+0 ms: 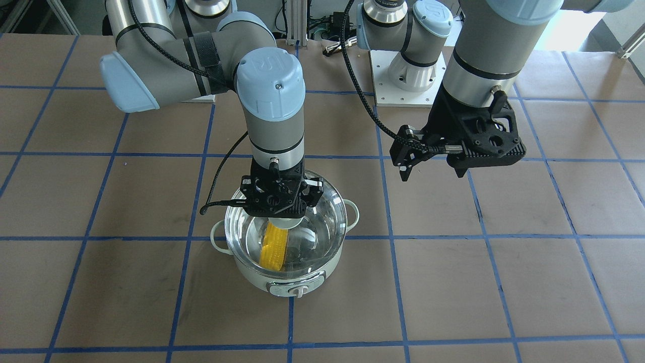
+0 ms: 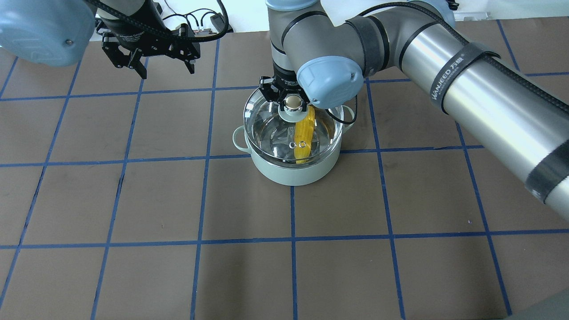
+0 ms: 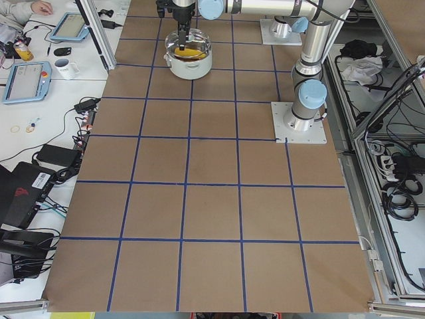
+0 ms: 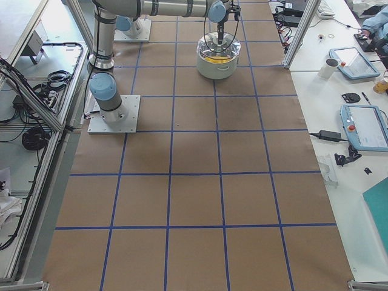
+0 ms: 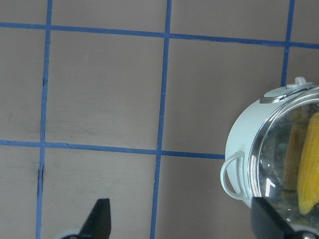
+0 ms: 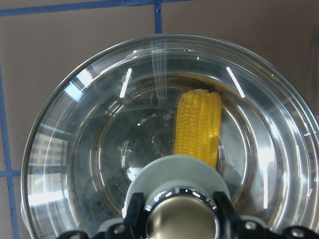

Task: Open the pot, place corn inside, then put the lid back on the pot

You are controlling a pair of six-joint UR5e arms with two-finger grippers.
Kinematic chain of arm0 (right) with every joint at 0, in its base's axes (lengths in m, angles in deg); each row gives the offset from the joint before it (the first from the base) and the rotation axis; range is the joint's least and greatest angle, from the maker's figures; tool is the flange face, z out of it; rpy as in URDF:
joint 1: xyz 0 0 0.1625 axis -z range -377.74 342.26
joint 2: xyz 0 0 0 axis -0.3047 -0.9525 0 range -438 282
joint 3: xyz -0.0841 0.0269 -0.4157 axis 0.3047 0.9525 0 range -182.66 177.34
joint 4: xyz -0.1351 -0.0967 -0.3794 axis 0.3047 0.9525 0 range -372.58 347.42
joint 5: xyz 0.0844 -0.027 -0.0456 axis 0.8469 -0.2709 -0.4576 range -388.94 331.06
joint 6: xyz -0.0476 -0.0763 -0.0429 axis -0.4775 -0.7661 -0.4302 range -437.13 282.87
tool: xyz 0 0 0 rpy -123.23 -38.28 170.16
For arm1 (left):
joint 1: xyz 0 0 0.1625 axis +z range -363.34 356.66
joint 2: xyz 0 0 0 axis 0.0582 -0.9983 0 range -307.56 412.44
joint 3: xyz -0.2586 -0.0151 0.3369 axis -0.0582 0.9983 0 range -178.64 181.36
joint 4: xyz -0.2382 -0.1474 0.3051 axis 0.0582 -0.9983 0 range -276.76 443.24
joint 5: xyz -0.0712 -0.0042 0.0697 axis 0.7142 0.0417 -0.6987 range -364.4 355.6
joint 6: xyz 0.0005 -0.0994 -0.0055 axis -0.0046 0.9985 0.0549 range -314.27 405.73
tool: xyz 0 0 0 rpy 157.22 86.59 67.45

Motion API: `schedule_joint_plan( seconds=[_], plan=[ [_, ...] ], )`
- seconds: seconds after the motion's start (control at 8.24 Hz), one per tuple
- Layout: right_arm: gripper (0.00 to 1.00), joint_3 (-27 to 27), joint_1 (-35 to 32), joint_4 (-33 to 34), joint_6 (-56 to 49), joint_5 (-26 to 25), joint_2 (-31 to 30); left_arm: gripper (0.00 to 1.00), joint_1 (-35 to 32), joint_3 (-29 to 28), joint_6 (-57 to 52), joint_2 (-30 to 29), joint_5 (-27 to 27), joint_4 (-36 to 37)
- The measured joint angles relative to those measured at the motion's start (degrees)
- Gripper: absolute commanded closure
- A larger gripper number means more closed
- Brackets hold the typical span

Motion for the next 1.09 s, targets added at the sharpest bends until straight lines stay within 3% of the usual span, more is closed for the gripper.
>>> schedule_joint_plan(
  seconds=[0.36, 1.09],
  plan=[
    [0.81, -1.06, -0.03, 1.3, -0.47, -0.18, 0.14, 0.0, 1.18, 2.57, -5.44, 0.06, -0.18, -0.33],
    [0.81, -1.79, 0.03, 3.68, -1.29, -1.3, 0.5, 0.0, 1.18, 3.66, -4.83, 1.59, -0.1, -0.55]
  ],
)
